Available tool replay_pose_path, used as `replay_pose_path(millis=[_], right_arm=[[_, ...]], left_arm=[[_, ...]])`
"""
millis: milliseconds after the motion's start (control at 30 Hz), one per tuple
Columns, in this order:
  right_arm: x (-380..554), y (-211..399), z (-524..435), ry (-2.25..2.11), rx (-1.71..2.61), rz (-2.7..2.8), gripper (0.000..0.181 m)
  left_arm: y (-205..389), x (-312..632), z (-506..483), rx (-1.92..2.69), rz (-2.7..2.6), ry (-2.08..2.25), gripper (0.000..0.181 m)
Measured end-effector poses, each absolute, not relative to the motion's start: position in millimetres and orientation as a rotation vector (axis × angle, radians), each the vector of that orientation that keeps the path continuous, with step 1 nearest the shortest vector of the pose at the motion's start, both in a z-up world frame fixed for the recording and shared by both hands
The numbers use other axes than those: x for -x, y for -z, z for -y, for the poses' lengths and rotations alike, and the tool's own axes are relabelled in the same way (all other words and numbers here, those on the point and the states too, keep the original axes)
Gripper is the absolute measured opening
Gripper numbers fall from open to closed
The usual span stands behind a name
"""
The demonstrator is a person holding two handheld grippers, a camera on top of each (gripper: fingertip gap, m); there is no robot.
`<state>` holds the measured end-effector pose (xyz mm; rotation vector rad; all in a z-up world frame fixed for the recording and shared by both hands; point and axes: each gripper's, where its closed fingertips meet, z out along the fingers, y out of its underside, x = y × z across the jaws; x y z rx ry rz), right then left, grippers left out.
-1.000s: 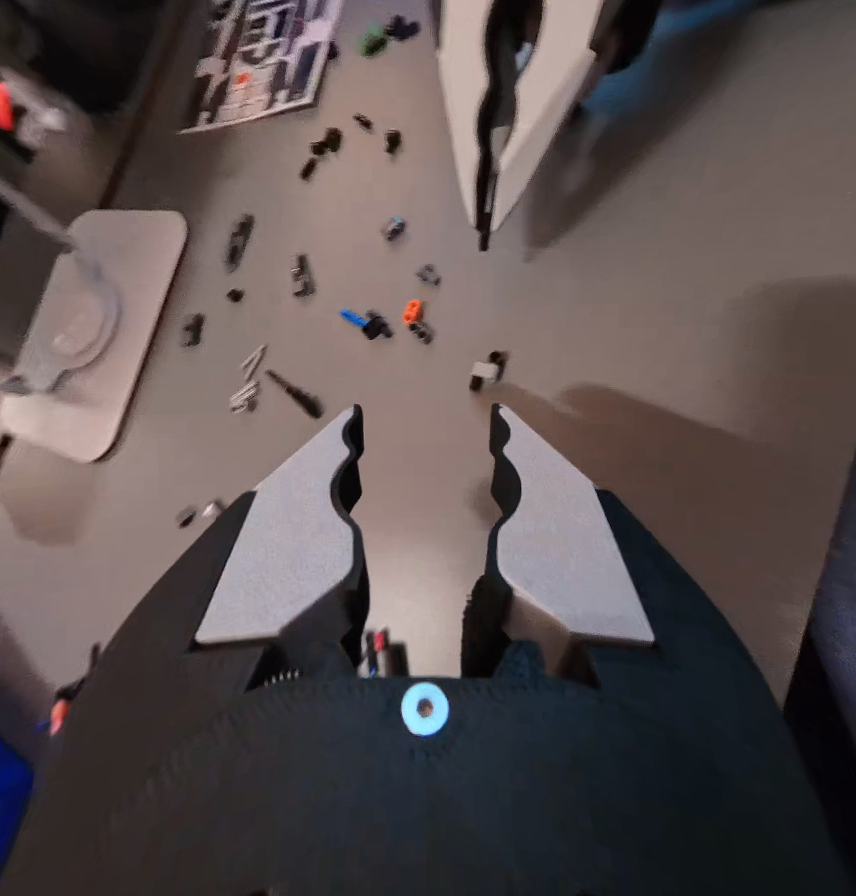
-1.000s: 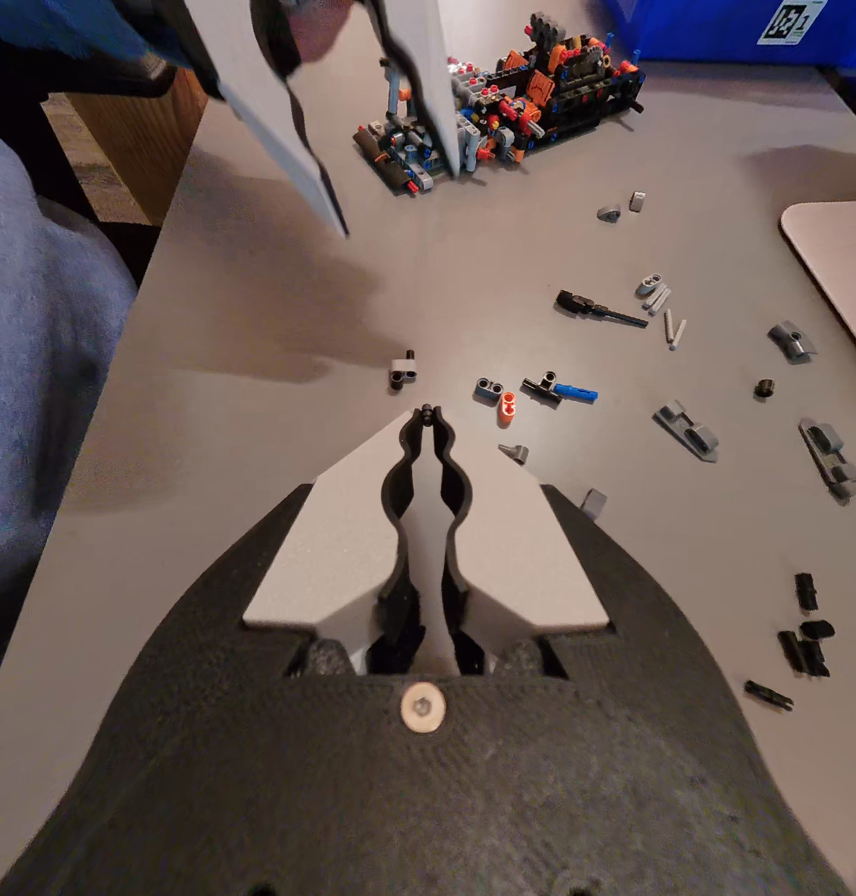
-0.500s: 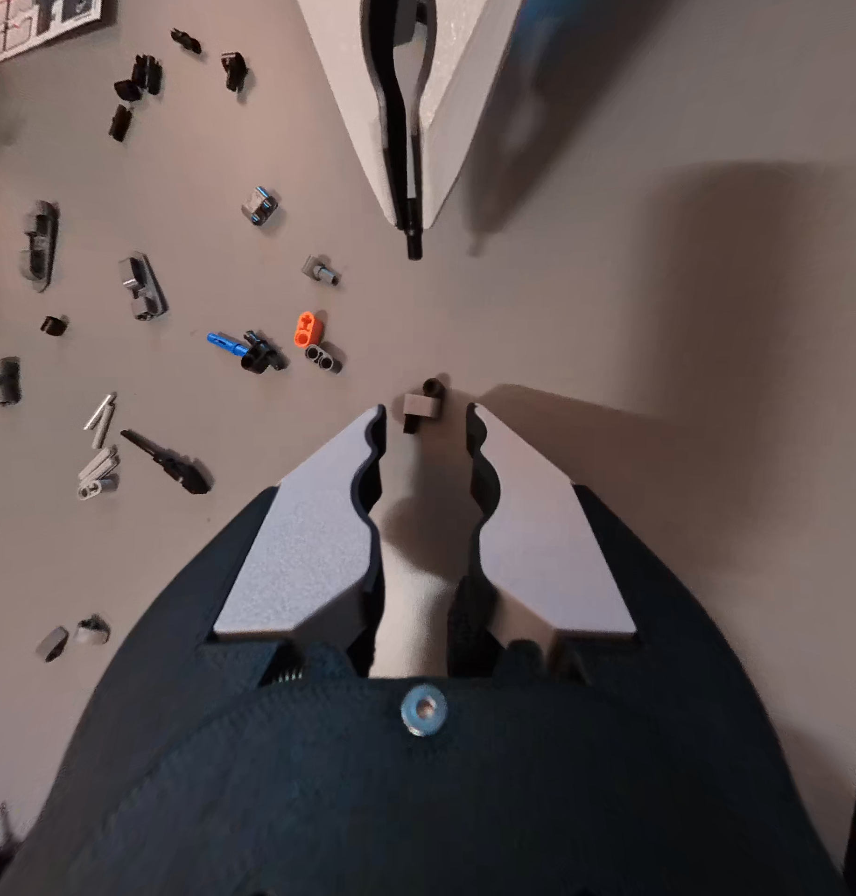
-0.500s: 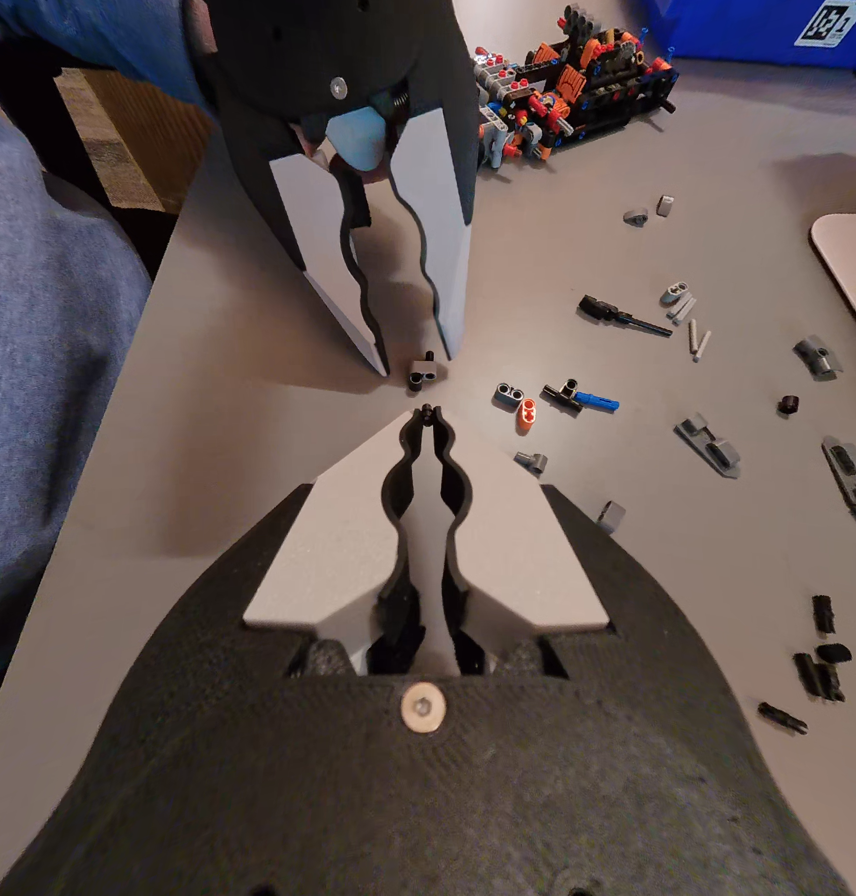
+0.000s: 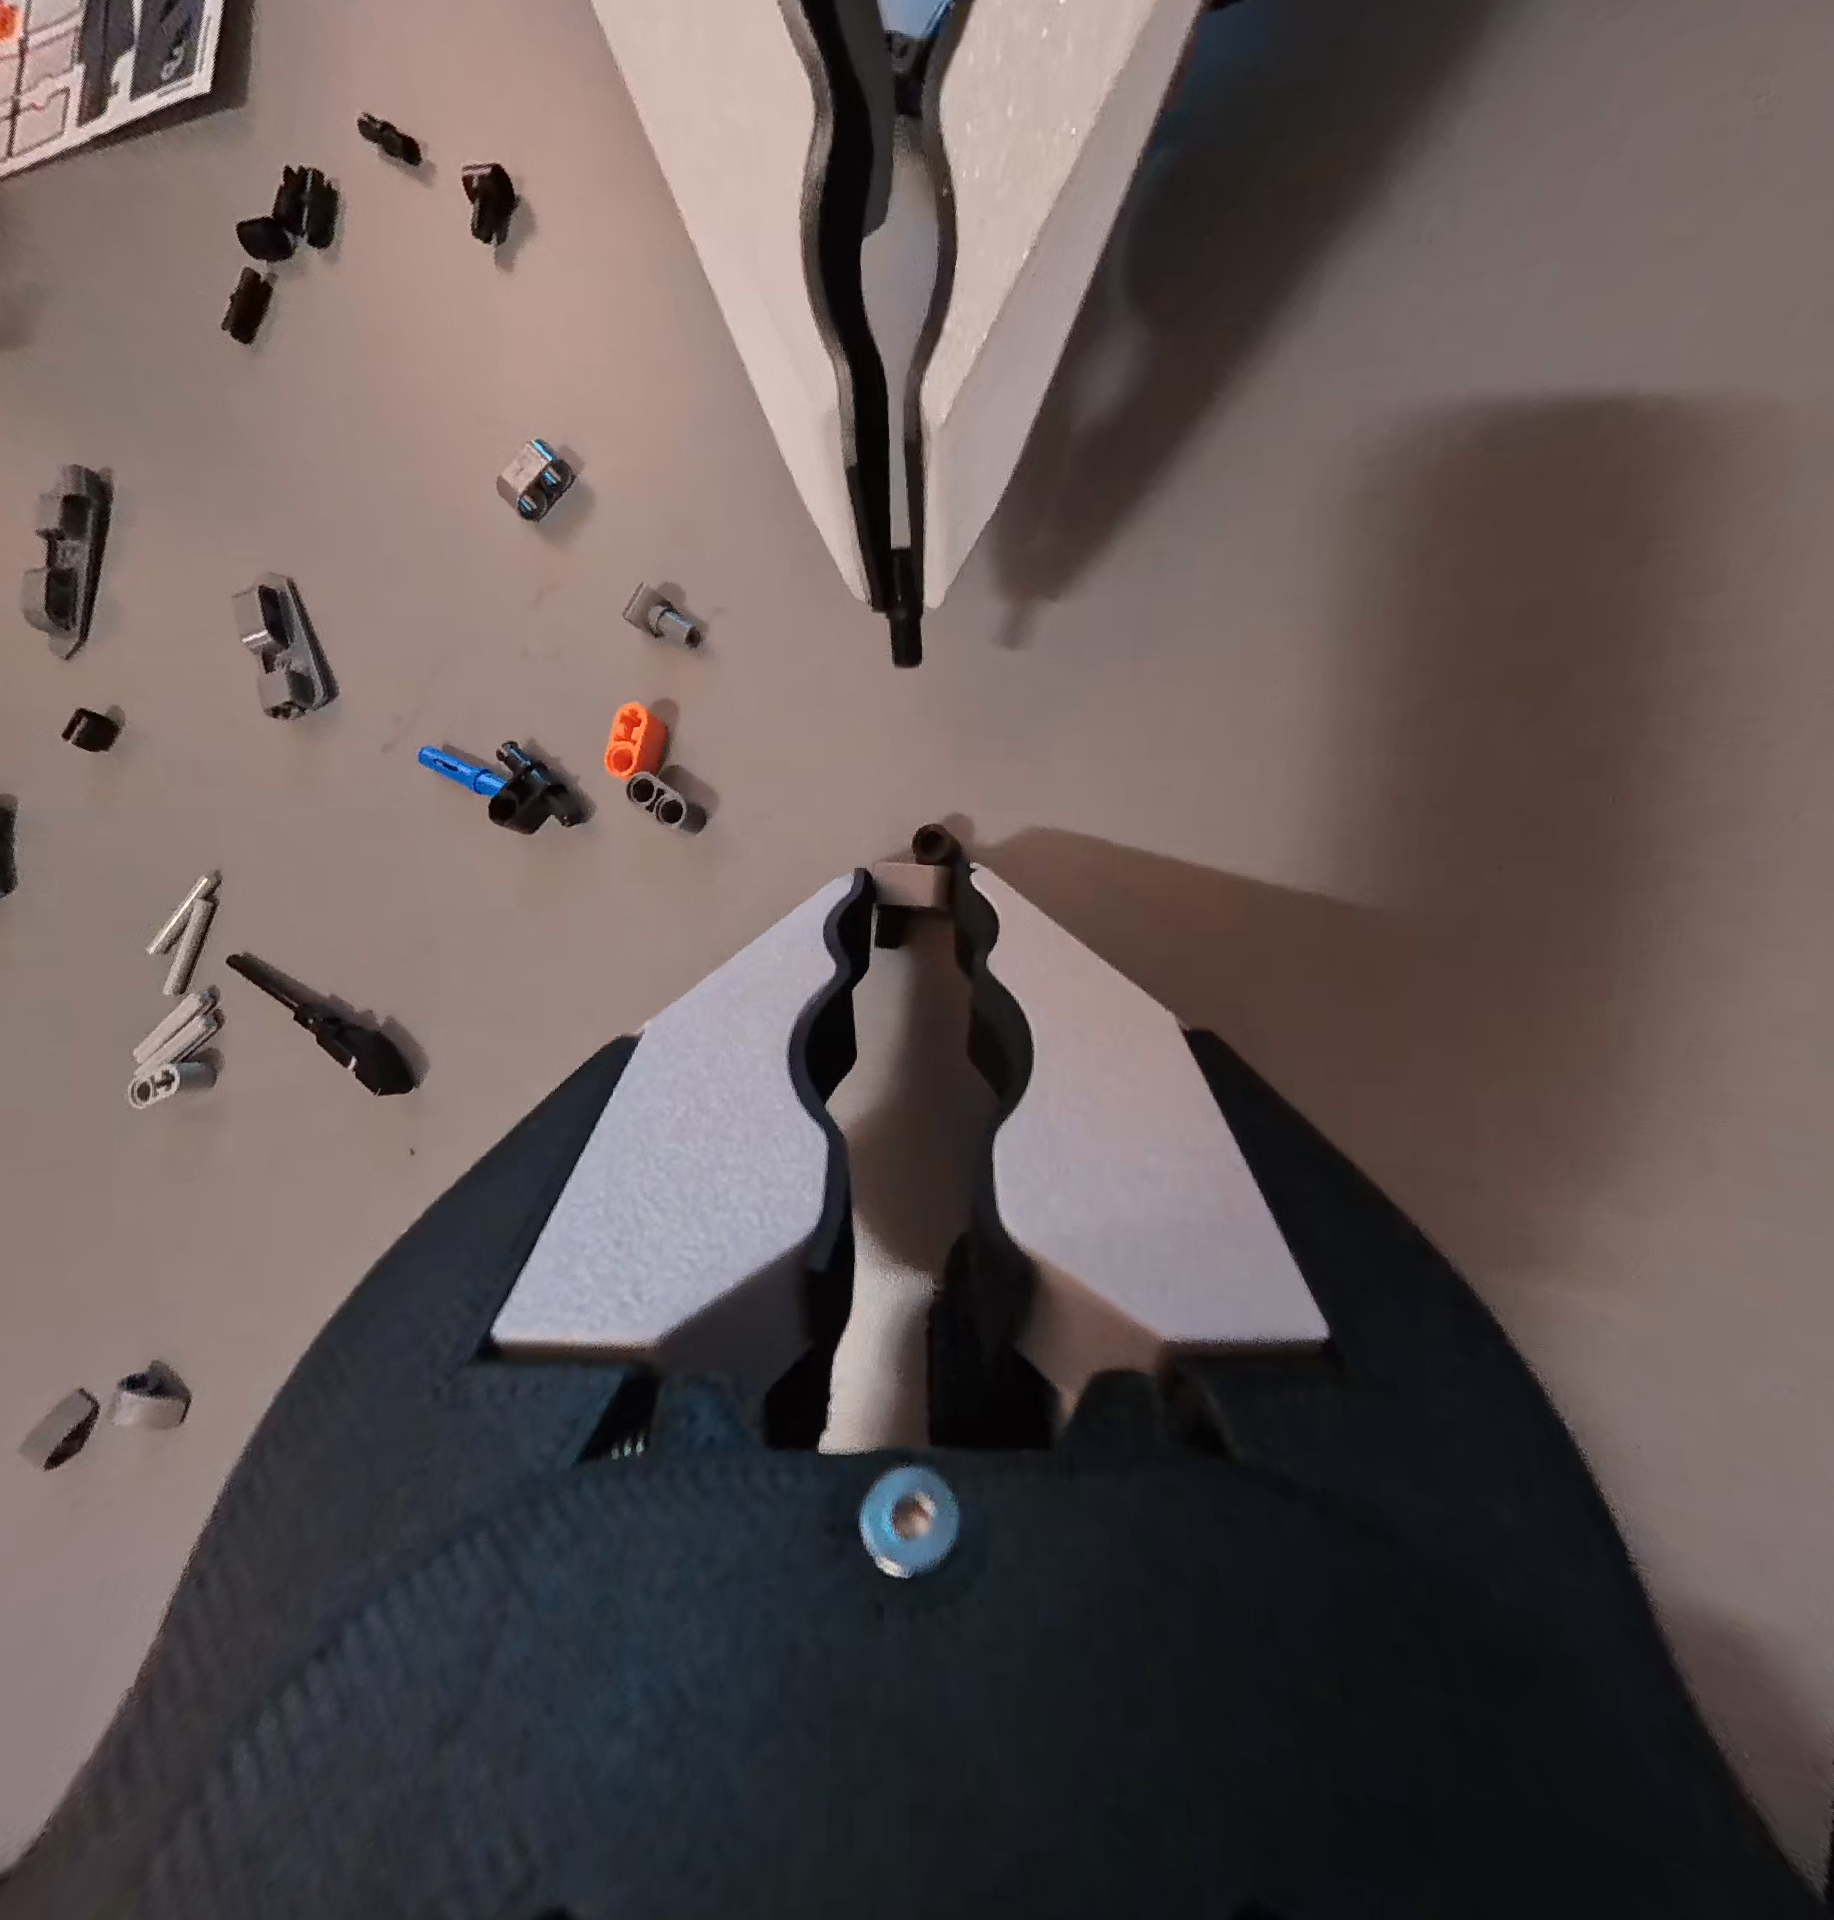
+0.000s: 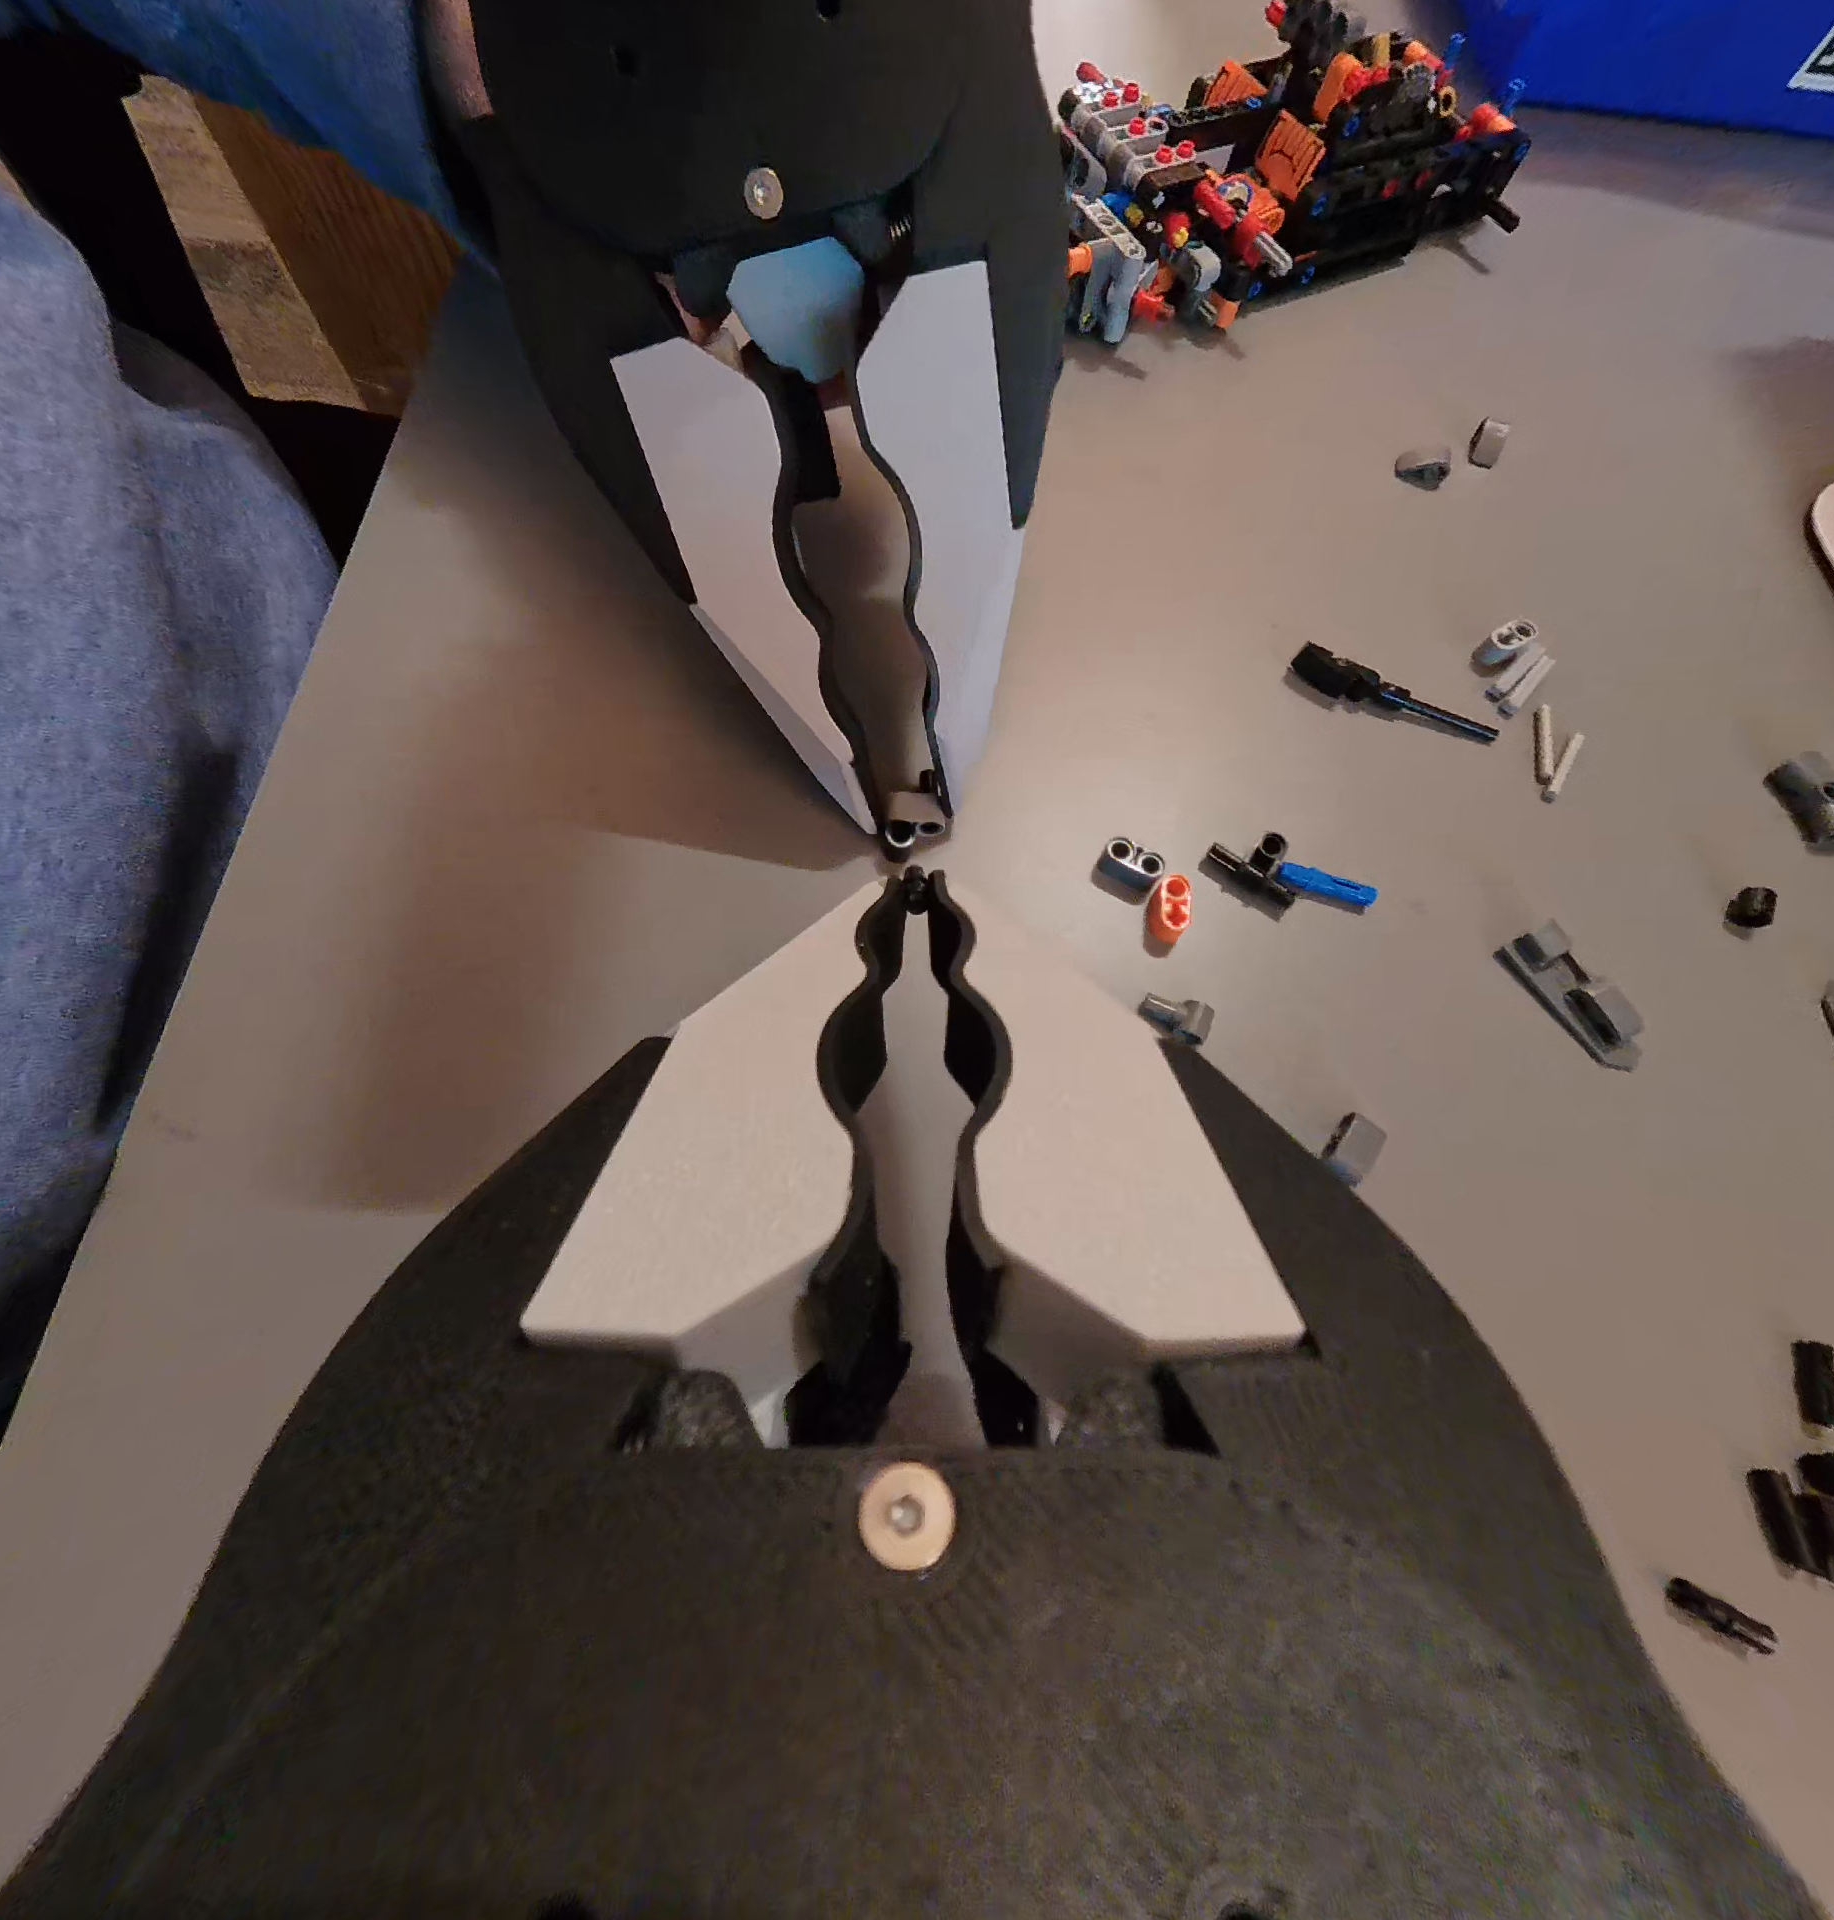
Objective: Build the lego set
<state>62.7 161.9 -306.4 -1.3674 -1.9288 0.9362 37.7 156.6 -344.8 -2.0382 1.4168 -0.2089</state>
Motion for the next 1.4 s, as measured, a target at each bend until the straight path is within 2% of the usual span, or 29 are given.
replay_pose_path(millis=[167, 267, 333, 533, 700, 867, 1000, 1167, 1400], right_arm=[[-61.0, 303.3, -160.1, -0.952, 1.357, 1.918, 0.001], [-59.8, 302.4, -160.4, -0.966, 1.367, 1.907, 0.001], [-57.7, 298.9, -158.7, -1.017, 1.385, 1.882, 0.001], [-48.6, 274.8, -157.6, -1.336, 1.5, 1.686, 0.001], [-48.2, 258.8, -162.3, -1.538, 1.542, 1.545, 0.001], [-47.5, 245.0, -168.2, -1.621, 1.534, 1.439, 0.002], [-50.7, 234.1, -169.2, -1.485, 1.43, 1.488, 0.009], [-53.1, 229.2, -166.3, -1.324, 1.33, 1.605, 0.004], [-54.5, 219.6, -163.0, -1.382, 1.298, 1.606, 0.002]], left_arm=[[344.8, -38.9, -156.0, 2.019, -1.409, 0.25, 0.014], [341.9, -37.4, -158.5, 2.003, -1.39, 0.22, 0.032], [333.2, -37.0, -161.6, 1.955, -1.378, 0.164, 0.035], [290.5, -54.2, -164.5, 1.668, -1.382, -0.08, 0.023], [272.1, -54.4, -172.1, 1.578, -1.333, -0.232, 0.003], [257.9, -52.7, -178.5, 1.568, -1.284, -0.272, 0.002], [247.8, -57.0, -177.6, 1.586, -1.243, -0.131, 0.002], [238.7, -61.2, -175.7, 1.604, -1.202, 0.039, 0.002], [230.3, -63.5, -173.2, 1.576, -1.2, 0.078, 0.002]])
